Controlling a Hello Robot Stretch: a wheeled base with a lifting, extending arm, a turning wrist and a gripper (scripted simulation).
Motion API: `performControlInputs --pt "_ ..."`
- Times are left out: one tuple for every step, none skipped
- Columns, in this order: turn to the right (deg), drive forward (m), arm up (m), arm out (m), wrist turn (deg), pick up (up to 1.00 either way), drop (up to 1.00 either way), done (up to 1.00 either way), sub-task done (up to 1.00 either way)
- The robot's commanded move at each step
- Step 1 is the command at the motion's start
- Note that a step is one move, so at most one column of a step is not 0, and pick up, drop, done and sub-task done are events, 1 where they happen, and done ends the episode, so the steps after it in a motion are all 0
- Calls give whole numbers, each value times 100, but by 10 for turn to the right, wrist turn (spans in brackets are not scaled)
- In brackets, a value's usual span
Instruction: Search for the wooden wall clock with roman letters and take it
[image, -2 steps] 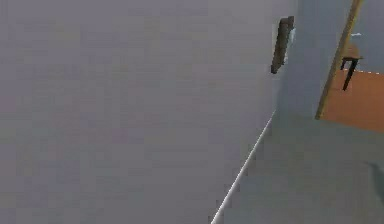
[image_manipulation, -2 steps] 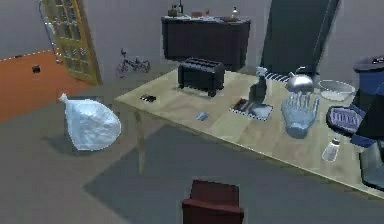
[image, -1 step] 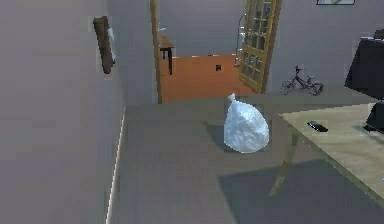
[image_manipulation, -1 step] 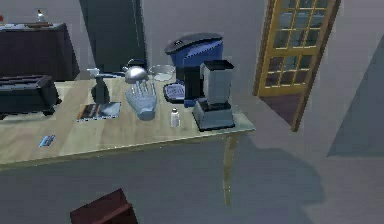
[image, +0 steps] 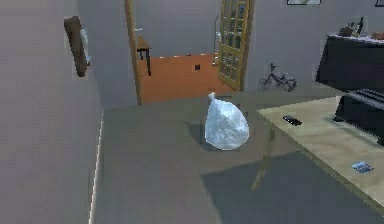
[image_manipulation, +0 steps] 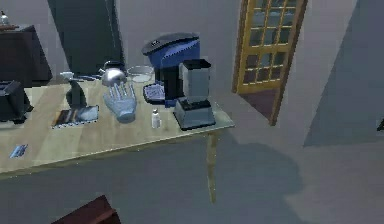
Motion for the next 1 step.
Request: performControlInputs --pt "0 55 0 0 0 0 0 0 0"
